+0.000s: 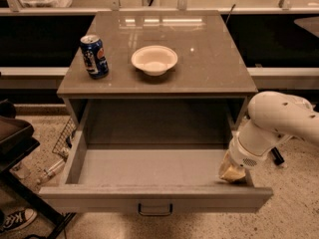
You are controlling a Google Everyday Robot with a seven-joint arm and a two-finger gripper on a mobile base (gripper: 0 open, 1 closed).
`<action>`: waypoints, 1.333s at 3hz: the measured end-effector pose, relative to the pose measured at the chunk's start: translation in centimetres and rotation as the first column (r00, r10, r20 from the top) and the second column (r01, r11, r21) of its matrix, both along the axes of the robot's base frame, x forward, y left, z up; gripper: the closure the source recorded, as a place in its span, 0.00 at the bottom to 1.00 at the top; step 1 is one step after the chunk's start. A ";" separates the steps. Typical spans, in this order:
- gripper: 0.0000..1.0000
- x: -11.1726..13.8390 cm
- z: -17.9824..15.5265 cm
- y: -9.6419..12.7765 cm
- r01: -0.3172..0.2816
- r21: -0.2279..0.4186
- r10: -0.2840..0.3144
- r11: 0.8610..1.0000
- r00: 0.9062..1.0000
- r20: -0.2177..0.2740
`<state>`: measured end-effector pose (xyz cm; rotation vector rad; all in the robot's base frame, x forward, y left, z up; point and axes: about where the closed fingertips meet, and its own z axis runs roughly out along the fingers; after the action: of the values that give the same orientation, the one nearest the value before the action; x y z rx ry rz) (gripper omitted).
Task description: Open top drawer
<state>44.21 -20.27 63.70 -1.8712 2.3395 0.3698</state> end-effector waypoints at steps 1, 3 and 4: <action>0.74 0.0 0.0 0.0 0.000 0.000 0.000 1.000 1.000 0.000; 0.28 -0.1 -0.1 0.0 -0.002 -0.001 0.002 1.000 1.000 -0.003; 0.00 -0.2 -0.2 0.1 -0.003 -0.001 0.003 1.000 1.000 -0.005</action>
Offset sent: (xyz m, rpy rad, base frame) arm 0.0000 0.0000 0.0000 0.0000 0.0000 0.0000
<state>43.96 -20.18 63.52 -1.8771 2.3406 0.3747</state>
